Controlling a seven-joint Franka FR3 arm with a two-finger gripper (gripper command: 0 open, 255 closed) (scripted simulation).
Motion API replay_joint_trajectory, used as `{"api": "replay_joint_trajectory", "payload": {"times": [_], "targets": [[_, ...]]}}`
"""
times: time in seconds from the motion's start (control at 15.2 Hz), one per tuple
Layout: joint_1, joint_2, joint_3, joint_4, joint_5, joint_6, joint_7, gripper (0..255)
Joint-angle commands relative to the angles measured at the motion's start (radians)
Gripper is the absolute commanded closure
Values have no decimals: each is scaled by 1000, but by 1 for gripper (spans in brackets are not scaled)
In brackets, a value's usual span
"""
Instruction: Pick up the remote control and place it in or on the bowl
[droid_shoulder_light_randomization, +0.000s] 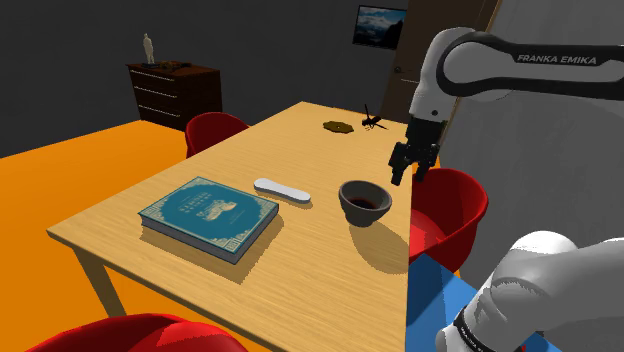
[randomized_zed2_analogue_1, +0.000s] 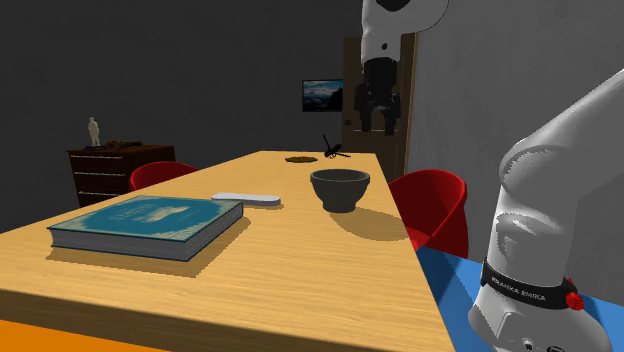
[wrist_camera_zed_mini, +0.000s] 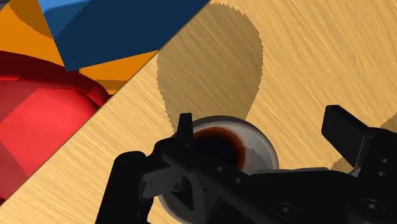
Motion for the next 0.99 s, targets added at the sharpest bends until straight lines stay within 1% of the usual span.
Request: {"api": "replay_joint_trajectory", "payload": {"times": [0.0, 0.46, 0.92], "targets": [[0, 0, 0, 0, 0, 0, 0, 0], [42, 259, 5, 80, -17, 199, -113, 0], [78, 522, 19, 222, -30, 344, -209, 0]]}}
